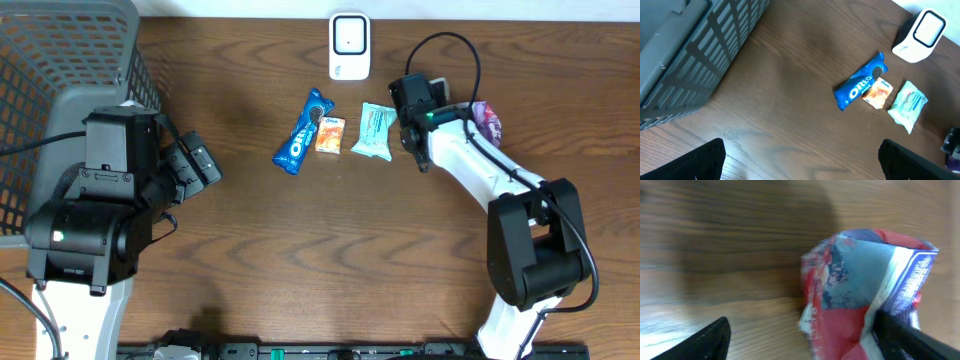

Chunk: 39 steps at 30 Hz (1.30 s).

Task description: Scan the item barcode

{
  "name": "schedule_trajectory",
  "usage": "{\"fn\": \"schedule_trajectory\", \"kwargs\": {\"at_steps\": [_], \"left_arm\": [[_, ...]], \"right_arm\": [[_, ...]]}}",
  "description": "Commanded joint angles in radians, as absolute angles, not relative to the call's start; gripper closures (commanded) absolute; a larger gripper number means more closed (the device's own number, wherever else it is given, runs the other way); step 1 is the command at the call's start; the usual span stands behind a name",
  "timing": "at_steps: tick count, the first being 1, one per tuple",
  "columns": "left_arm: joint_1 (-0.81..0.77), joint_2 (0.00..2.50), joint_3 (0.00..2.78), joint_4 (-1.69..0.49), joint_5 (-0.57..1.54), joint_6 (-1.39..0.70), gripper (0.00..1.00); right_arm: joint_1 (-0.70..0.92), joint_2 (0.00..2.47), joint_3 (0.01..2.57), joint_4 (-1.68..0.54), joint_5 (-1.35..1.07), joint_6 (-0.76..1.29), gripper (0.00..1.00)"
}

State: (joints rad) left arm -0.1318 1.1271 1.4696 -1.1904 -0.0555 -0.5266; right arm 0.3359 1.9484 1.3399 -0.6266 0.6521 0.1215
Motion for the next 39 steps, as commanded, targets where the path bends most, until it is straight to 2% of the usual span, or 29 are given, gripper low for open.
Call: {"fn": "schedule_trajectory", "kwargs": {"at_steps": [1, 6, 14, 21, 28, 30, 32, 34, 39], "left_arm": [[-0.127, 1.130, 1.477, -1.193, -0.068, -0.524, 0.02], [-0.127, 1.130, 1.477, -1.193, -0.068, -0.524, 0.02], [-0.127, 1.130, 1.477, -1.193, -0.068, -0.524, 0.02], [-0.127, 1.130, 1.477, -1.193, -0.068, -0.524, 0.02], [-0.127, 1.130, 1.477, -1.193, -0.068, -0.524, 0.02], [-0.127, 1.130, 1.477, -1.193, -0.068, -0.524, 0.02], [-0.127, 1.130, 1.477, -1.193, -0.068, -0.524, 0.02], [-0.127, 1.130, 1.477, -1.193, -0.068, -0.524, 0.02], [-0.127, 1.130, 1.477, -1.193, -0.068, -0.524, 0.02]], "right_arm": [[0.340, 1.925, 1.370, -0.638, 0.426, 0.168, 0.10], [0.333, 1.869, 1.487, -0.688, 0.288, 0.168, 0.01], [0.232, 1.769, 1.592, -0.730, 0.230, 0.167, 0.01], [0.007, 1.760, 1.575, -0.834, 0.198, 0.168, 0.01], [-0.214, 1.761, 1.476, -0.851, -0.090, 0.131, 0.01], [-0.275, 1.761, 1.424, -0.835, -0.179, 0.105, 0.15], [-0.314, 1.761, 1.380, -0.810, -0.250, 0.085, 0.25], [-0.340, 1.761, 1.330, -0.769, -0.331, 0.063, 0.27], [-0.361, 1.761, 1.216, -0.616, -0.501, 0.062, 0.25]]}}
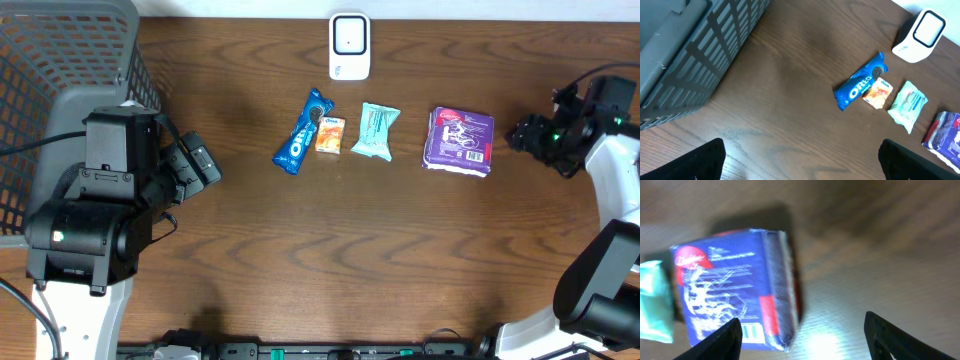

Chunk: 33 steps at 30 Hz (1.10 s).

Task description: Scan the item barcode

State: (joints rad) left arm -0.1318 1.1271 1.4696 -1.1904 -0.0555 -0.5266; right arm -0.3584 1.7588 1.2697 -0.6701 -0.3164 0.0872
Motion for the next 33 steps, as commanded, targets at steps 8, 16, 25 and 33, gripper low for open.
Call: {"fn": "schedule_trajectory", "kwargs": {"at_steps": [8, 16, 25, 33], "left_arm": [[-0.127, 1.130, 1.477, -1.193, -0.068, -0.524, 0.02], [-0.127, 1.130, 1.477, -1.193, -0.068, -0.524, 0.02], [-0.127, 1.130, 1.477, -1.193, -0.068, -0.524, 0.02], [-0.127, 1.130, 1.477, -1.193, -0.068, -0.524, 0.02]], "right_arm": [[-0.355, 1.761, 1.124, -0.392, -0.526, 0.118, 0.23], [-0.335, 1.776, 1.080, -0.307, -0.560, 0.118, 0.29], [-0.318, 1.879, 1.046, -0.269, -0.559, 0.118, 0.30], [-0.320, 1.922, 1.047, -0.269, -0.559, 0.118, 0.82]]}}
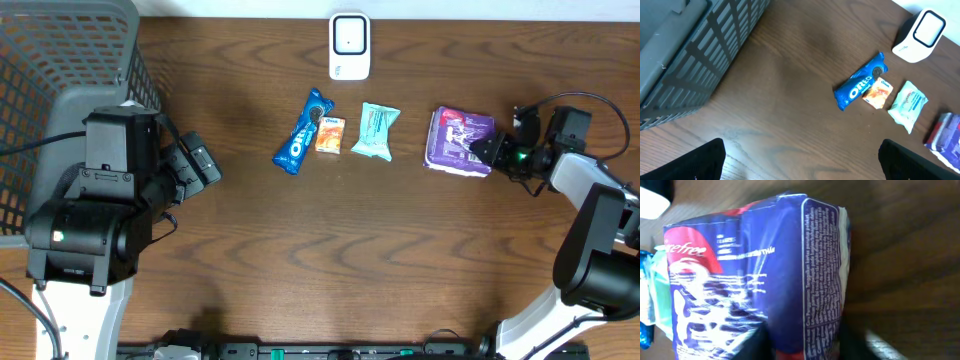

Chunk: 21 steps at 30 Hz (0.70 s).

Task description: Scan the item barcode

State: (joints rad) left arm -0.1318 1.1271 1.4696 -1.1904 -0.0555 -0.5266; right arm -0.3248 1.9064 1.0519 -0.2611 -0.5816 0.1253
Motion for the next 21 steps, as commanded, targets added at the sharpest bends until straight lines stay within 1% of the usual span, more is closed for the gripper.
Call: {"fn": "schedule_trajectory", "kwargs": {"at_steps": [1, 2, 8, 10, 12, 14, 17, 21], "left_arm": [[-0.127, 1.130, 1.477, -1.193, -0.068, -0.524, 0.02], [-0.127, 1.130, 1.477, -1.193, -0.068, -0.524, 0.02], [-0.127, 1.130, 1.477, -1.193, -0.068, -0.524, 0.02], [-0.127, 1.130, 1.477, -1.193, -0.068, -0.524, 0.02], [-0.127, 1.130, 1.477, -1.193, -0.068, -0.524, 0.02], [-0.127, 1.130, 1.477, -1.193, -0.068, -0.524, 0.02], [-0.127, 1.130, 1.477, -1.193, -0.068, -0.524, 0.02], [-0.127, 1.130, 1.477, -1.193, -0.068, -0.524, 0.02]], "right_arm": [[-0.320, 1.917, 1.050, -0.270, -0.559, 0.118, 0.95], [-0.320, 1.911, 1.054, -0.278, -0.559, 0.119, 0.99], [-0.320, 1.820, 1.084, -0.308, -0.539, 0.118, 0.99], [-0.316, 1.755, 1.091, -0.312, -0.484, 0.118, 0.99], [-0.303, 1.687, 1.092, -0.324, -0.379, 0.119, 0.98], [-0.270, 1.610, 1.092, -0.345, -0.199, 0.120, 0.97], [-0.192, 1.511, 1.092, -0.386, 0.215, 0.137, 0.96], [-0.085, 1.475, 1.092, -0.413, 0.728, 0.142, 0.97]]}}
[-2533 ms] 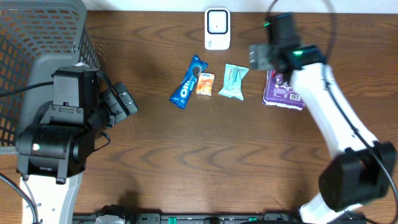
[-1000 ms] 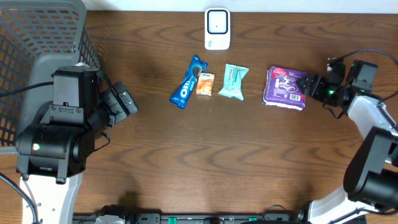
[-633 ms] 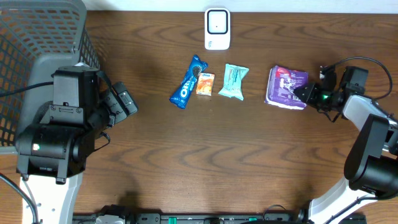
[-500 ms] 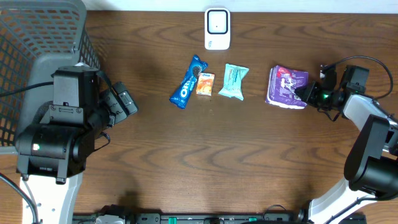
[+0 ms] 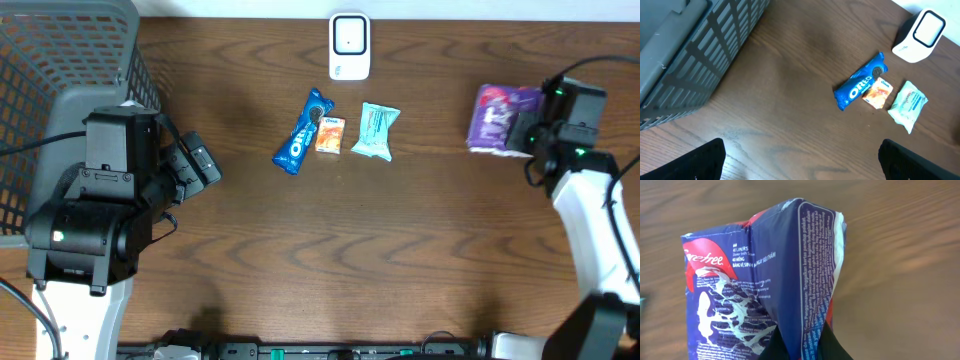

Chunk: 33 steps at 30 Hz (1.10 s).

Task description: Scan the item barcode

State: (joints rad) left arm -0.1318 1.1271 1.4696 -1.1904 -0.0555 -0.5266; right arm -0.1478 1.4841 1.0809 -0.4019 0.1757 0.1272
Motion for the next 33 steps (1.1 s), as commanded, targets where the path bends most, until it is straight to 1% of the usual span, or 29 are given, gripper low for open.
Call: {"fn": "schedule_trajectory", "kwargs": {"at_steps": [1, 5, 8, 11, 14, 15, 17, 22, 26, 29, 33], "left_arm": [[-0.127, 1.130, 1.477, -1.193, -0.068, -0.524, 0.02], [-0.127, 1.130, 1.477, -1.193, -0.068, -0.524, 0.02], [-0.127, 1.130, 1.477, -1.193, -0.068, -0.524, 0.02], [-0.127, 1.130, 1.477, -1.193, -0.068, -0.524, 0.02], [-0.127, 1.130, 1.477, -1.193, -0.068, -0.524, 0.02], [-0.127, 1.130, 1.477, -1.193, -0.068, -0.524, 0.02], [-0.127, 1.130, 1.477, -1.193, -0.068, -0.524, 0.02], [-0.127, 1.130, 1.477, -1.193, -0.068, -0.524, 0.02], [-0.127, 1.130, 1.477, -1.193, -0.068, -0.524, 0.02], [-0.127, 1.130, 1.477, -1.193, -0.068, -0.524, 0.02], [-0.127, 1.130, 1.477, -1.193, -0.068, -0.524, 0.02]], "right_arm": [[-0.058, 1.483, 1.090, -0.416, 0.846, 0.141, 0.97], [0.012, 1.557, 1.090, -0.411, 1.097, 0.142, 0.96], [0.028, 1.637, 1.090, -0.408, 1.150, 0.141, 0.95], [0.046, 1.733, 1.090, -0.412, 1.153, 0.133, 0.94], [0.110, 1.840, 1.090, -0.413, 1.145, 0.133, 0.89], [0.131, 1.862, 1.090, -0.412, 1.137, 0.134, 0.86], [0.177, 1.898, 1.090, -0.407, 1.085, 0.134, 0.76], [0.274, 1.904, 1.099, -0.376, 0.845, 0.167, 0.56], [0.321, 1.882, 1.144, -0.375, 0.681, 0.236, 0.50], [0.320, 1.848, 1.203, -0.394, 0.597, 0.239, 0.39], [0.283, 1.790, 1.291, -0.455, 0.516, 0.239, 0.31]]}}
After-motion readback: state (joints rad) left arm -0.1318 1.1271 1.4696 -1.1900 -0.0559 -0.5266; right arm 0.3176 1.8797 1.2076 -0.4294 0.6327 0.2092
